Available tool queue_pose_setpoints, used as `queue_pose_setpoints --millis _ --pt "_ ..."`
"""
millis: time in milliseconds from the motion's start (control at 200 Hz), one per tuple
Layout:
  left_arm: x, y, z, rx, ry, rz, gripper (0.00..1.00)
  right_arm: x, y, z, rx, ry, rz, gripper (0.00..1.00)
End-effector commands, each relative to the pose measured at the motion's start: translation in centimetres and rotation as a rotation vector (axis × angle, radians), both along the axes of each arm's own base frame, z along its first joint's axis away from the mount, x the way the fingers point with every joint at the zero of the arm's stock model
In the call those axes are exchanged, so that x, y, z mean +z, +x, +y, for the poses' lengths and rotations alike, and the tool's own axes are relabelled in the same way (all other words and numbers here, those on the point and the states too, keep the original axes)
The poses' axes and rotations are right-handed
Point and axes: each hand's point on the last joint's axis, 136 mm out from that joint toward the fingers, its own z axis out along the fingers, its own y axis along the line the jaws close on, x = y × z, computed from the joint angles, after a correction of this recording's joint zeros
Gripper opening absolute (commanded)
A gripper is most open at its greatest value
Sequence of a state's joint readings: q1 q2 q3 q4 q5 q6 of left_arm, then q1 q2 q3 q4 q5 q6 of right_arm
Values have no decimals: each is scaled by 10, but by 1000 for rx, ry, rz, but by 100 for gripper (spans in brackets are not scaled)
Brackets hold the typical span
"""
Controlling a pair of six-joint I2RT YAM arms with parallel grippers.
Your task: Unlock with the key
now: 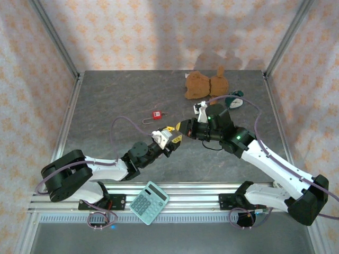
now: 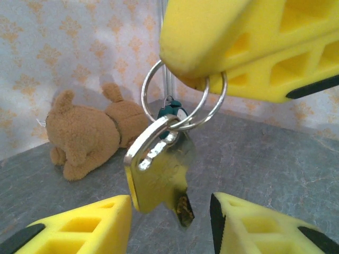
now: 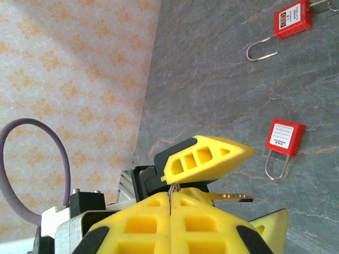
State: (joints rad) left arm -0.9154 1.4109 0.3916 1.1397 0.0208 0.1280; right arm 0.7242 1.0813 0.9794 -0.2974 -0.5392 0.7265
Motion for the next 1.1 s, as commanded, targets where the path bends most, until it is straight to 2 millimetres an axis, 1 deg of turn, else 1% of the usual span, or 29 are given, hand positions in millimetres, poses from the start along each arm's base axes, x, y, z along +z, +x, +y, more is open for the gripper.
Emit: queue_pose_setpoints --millis 0,225,285,430,536,631,731,771,976,1076,1096 --pt "17 1 4 15 -68 -36 42 10 -2 1 1 37 -27 0" --pt "19 1 8 27 -72 -43 36 6 -2 0 -6 32 -23 0" --pt "20 1 8 26 -71 -43 33 5 -2 -1 -10 31 -23 0" --pt "20 -1 9 21 -68 -43 21 7 0 -6 -34 30 -38 0" --pt "19 -2 9 16 -64 -40 14 7 1 -10 -55 20 -46 0" --pt "18 -5 8 0 -58 -35 8 3 3 -15 -81 -1 -50 0" --pt "16 -8 7 -20 -49 -24 4 -3 5 -20 -106 -21 -49 0" --pt "15 -10 7 -28 -45 -21 0 -4 5 -21 -110 -27 -49 0" --pt "11 -16 6 -57 -9 1 0 -18 8 -25 -128 -69 -44 0" --pt "13 -18 8 -64 2 19 0 -24 9 -27 -135 -93 -46 0" --pt "8 -18 8 -65 24 42 0 -26 9 -28 -135 -100 -49 0"
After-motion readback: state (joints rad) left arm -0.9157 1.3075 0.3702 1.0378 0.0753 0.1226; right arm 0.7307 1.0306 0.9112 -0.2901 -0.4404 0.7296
